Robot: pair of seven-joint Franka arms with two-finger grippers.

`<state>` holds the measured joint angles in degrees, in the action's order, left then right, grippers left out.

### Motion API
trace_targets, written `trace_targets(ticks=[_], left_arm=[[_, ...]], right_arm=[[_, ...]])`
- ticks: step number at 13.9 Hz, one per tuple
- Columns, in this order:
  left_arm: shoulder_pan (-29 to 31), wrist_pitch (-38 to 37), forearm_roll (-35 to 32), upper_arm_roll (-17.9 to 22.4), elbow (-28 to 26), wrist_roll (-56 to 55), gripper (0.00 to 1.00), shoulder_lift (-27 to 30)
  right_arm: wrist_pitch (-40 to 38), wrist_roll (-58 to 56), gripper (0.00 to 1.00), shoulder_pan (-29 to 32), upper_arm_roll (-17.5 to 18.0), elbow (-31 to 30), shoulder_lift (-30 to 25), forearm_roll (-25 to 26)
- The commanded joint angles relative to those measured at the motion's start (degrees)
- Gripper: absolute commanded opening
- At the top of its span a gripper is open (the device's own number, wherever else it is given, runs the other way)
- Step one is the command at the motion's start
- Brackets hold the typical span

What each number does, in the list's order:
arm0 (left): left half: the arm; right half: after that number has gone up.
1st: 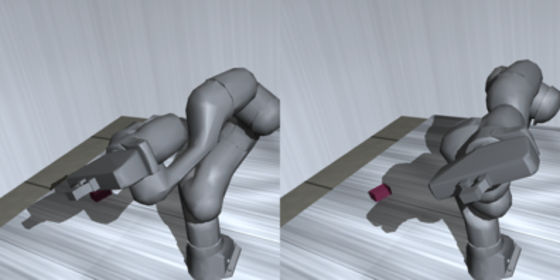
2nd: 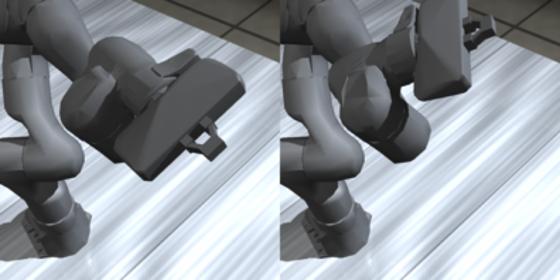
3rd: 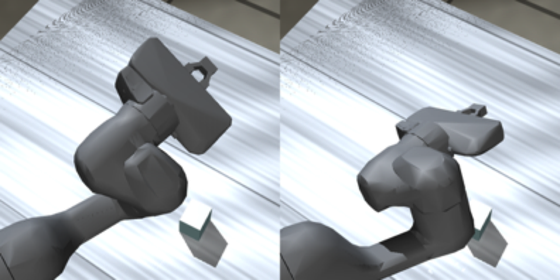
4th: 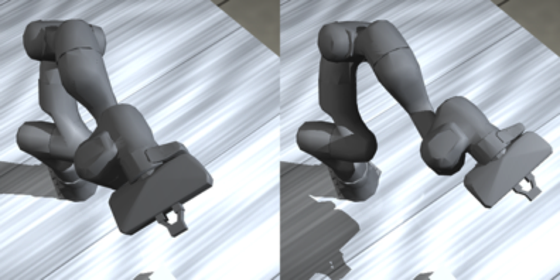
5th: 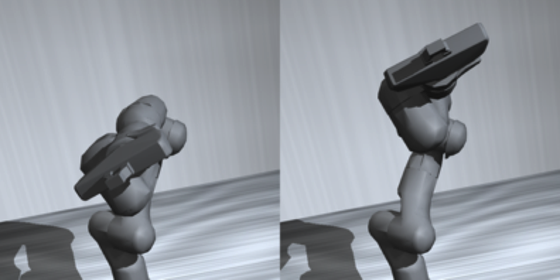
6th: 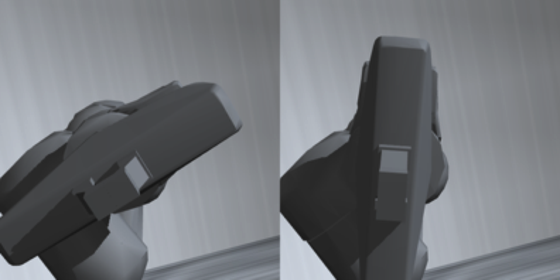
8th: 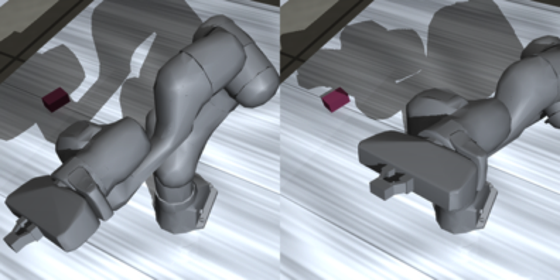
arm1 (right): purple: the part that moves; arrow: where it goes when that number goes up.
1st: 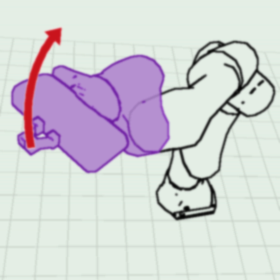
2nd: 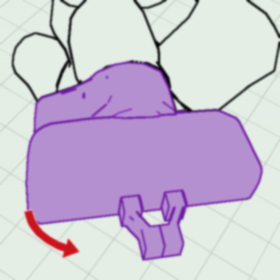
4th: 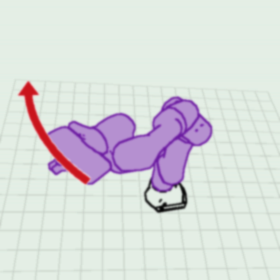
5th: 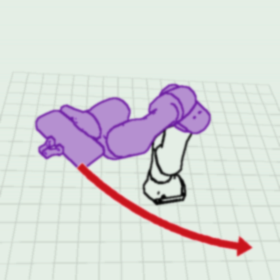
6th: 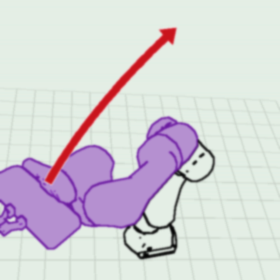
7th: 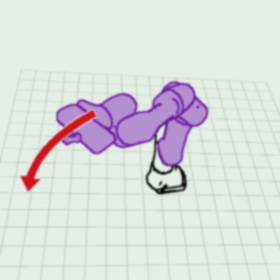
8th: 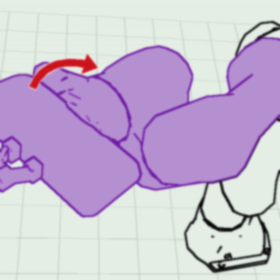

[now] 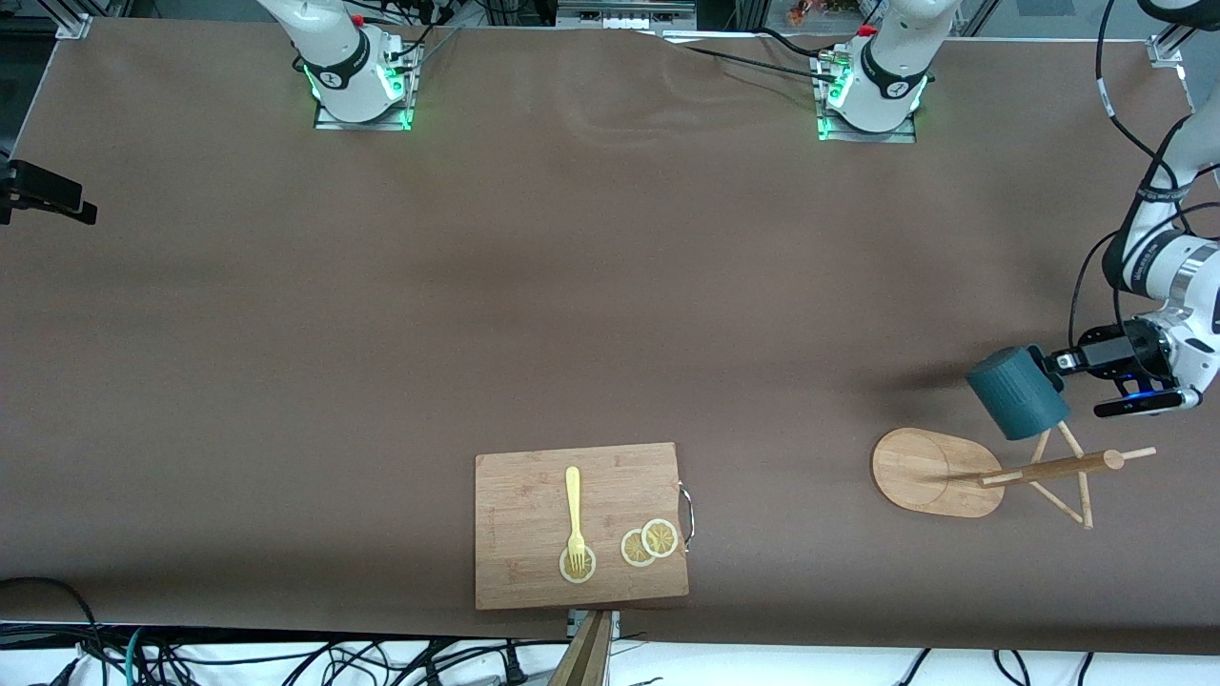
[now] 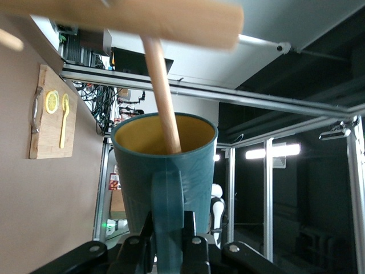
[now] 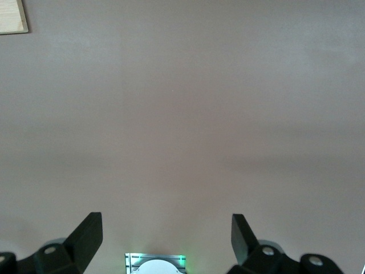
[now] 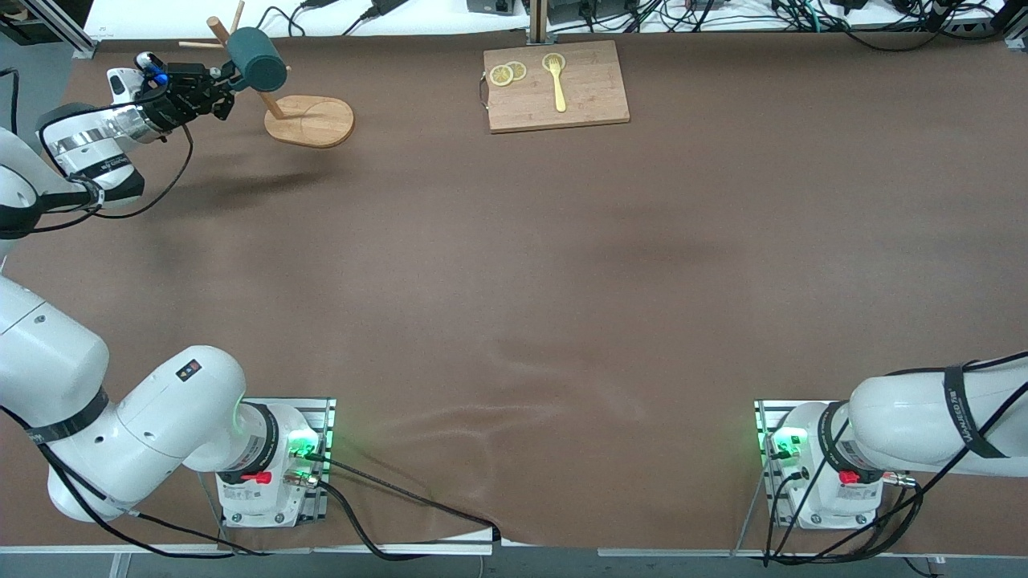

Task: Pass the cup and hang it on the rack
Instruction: 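Carry the mug with the left gripper to the wooden rack, then hang the mug handle on a rack peg and open the left gripper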

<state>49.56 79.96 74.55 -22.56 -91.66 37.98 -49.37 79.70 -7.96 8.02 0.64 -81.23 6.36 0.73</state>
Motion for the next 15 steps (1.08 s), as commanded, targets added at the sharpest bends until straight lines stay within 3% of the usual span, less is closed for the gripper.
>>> trace_targets(ticks=[1,5,12,13,15], left_arm=[[0.4,-2.1,0.9,-0.6,5.4,-4.4,0.0,-4.2],[1.2,-2.4,1.0,-0.6,8.3,-13.3,0.0,-6.4],[1.5,-3.5,0.8,0.2,13.5,-14.7,0.02,-10.5],[1.5,-3.7,0.8,0.2,14.0,-14.6,0.07,-10.9],[1.5,-4.4,0.8,0.2,14.1,-14.6,0.41,-12.1]], right_arm=[[0.1,-1.4,1.0,0.2,0.1,0.5,0.1,0.3],[0.1,-1.4,1.0,0.3,0.1,0.7,0.3,0.3],[0.1,-1.4,1.0,0.3,0.0,0.8,0.3,0.3],[0.1,-1.4,1.0,0.3,0.0,0.8,0.3,0.3],[0.0,-1.4,1.0,0.3,0.0,0.8,0.3,0.2]])
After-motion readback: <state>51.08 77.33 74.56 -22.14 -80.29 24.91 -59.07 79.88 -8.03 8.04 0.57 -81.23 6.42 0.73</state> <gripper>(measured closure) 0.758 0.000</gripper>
